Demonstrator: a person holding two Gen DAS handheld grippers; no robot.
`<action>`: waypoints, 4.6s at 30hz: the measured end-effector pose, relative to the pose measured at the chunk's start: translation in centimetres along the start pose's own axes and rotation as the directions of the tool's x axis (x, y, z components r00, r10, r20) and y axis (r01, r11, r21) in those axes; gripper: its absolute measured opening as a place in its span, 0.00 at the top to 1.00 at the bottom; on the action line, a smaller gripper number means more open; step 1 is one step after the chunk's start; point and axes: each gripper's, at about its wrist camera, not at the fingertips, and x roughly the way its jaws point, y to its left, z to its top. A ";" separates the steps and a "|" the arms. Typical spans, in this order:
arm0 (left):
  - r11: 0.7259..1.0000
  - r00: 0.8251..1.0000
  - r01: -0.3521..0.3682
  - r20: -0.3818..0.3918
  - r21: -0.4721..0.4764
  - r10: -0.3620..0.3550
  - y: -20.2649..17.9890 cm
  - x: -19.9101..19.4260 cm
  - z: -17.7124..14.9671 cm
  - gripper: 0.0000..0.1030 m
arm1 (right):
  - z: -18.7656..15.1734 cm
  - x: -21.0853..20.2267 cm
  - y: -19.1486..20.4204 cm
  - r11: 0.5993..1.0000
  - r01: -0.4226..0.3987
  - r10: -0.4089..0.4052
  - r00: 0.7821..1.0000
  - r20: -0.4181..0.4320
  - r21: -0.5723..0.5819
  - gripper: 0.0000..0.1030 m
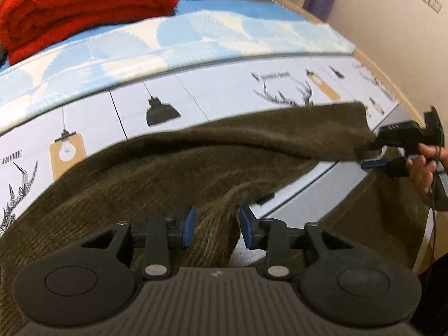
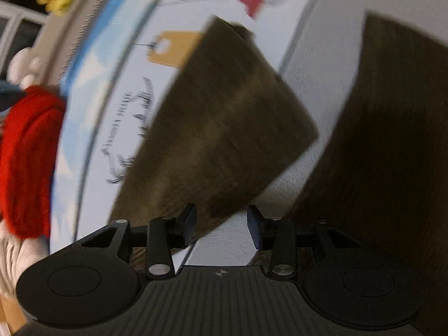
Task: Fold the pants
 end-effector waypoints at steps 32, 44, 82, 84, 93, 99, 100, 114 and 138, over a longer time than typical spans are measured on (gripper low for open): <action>0.995 0.997 -0.020 -0.073 0.096 0.027 -1.5 4.2 -0.7 0.63 | 5.3 6.3 5.7 0.987 0.130 -0.090 0.939 0.332 -0.099 0.43; 0.973 0.998 0.041 -0.051 0.226 -0.030 -4.3 5.3 -1.2 0.90 | 7.5 -0.7 5.2 0.985 0.102 -0.005 0.820 0.572 -0.138 0.95; 0.636 0.819 -0.503 -0.088 -0.585 0.567 22.9 -5.2 -13.4 0.55 | -9.4 -17.9 4.1 0.731 0.204 0.200 0.848 0.491 -0.651 0.56; 0.599 0.809 -0.504 -0.097 -0.622 0.579 22.7 -7.2 -13.6 0.52 | -9.3 -18.3 3.7 0.726 0.202 0.198 0.855 0.480 -0.658 0.56; 0.595 0.869 -0.410 -0.098 -0.691 0.485 18.0 -17.6 -17.6 0.37 | -9.2 -17.2 1.3 0.666 0.212 0.151 0.901 0.408 -0.715 0.56; 0.588 0.909 -0.359 -0.129 -0.725 0.396 16.3 -16.6 -26.0 0.35 | -8.2 -17.9 -1.1 0.678 0.194 0.149 0.908 0.391 -0.709 0.56; 0.583 0.921 -0.356 -0.168 -0.730 0.352 16.4 -15.8 -26.9 0.36 | -8.1 -18.1 -1.5 0.676 0.193 0.149 0.910 0.388 -0.712 0.56; 0.730 0.864 -0.502 -0.295 -0.464 0.407 15.3 -12.2 -28.2 0.52 | -8.0 -20.5 -5.6 0.648 0.266 0.098 0.900 0.425 -0.713 0.56; 0.878 0.878 -0.414 -0.362 -0.241 0.315 6.6 -10.9 -28.2 0.39 | -9.0 -19.0 -5.3 0.568 0.298 0.051 0.918 0.394 -0.767 0.56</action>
